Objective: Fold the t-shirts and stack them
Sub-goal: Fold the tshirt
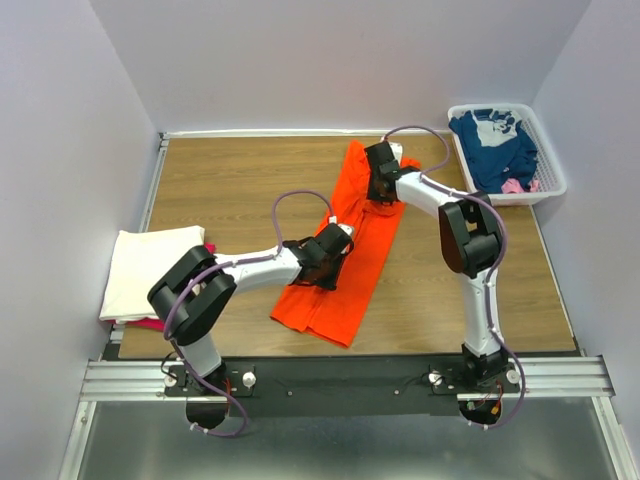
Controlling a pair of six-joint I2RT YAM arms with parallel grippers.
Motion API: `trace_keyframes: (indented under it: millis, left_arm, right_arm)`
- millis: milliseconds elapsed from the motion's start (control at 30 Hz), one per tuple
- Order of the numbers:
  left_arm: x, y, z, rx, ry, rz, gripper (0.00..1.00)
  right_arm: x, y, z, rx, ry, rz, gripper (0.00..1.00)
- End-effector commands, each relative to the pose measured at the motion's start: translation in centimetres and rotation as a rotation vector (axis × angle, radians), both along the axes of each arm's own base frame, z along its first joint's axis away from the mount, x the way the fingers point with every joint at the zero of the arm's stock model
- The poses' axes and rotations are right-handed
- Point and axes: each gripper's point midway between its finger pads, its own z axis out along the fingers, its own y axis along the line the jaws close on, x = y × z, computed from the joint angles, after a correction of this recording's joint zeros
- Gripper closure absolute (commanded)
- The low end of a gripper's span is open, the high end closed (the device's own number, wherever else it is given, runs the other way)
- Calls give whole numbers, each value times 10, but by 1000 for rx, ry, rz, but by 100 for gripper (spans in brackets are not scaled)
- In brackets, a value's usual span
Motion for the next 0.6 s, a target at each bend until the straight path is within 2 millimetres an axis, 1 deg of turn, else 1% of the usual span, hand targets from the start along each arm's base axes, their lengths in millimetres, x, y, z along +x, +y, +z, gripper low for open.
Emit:
trace_keyframes:
  millis: [0, 33, 67, 100, 133, 167, 200, 233, 267, 300, 367, 467, 567]
  left_arm:
    - [-15, -6, -18, -15, 59, -42, 69]
    - [-20, -11, -18, -35, 80, -53, 69]
    - [-25, -14, -19, -43, 93, -65, 69]
    - [-29, -19, -20, -50, 98, -78, 70]
    - [-33, -22, -21, -64, 116, -81, 71]
    - [-36, -25, -22, -70, 127, -85, 71]
    - [-38, -30, -21, -91, 127, -92, 71]
    - [-40, -33, -21, -104, 135, -93, 71]
    - [-43, -40, -19, -138, 148, -99, 71]
    - [-44, -43, -19, -151, 155, -101, 71]
    - [-44, -52, -16, -187, 163, -105, 71]
    - [-44, -58, -13, -210, 169, -111, 70]
    - [-39, -65, -3, -240, 158, -116, 68]
  right_arm:
    - [5, -7, -24, -51, 38, 5, 62]
    - [7, -7, -26, -57, 38, 12, 62]
    - [7, -6, -33, -63, 48, 20, 62]
    - [14, -4, -29, -66, 33, 36, 61]
    - [17, -4, -29, -68, 29, 39, 61]
    - [20, -1, -37, -74, 37, 49, 61]
    - [24, 0, -37, -80, 34, 71, 60]
    - [33, 5, -32, -74, 14, 83, 59]
    - [35, 8, -40, -77, 25, 104, 56]
    - [37, 9, -41, -74, 23, 111, 55]
    - [45, 15, -38, -63, 8, 130, 54]
    - [47, 21, -32, -44, -1, 146, 51]
    - [48, 22, -15, -29, -26, 148, 48]
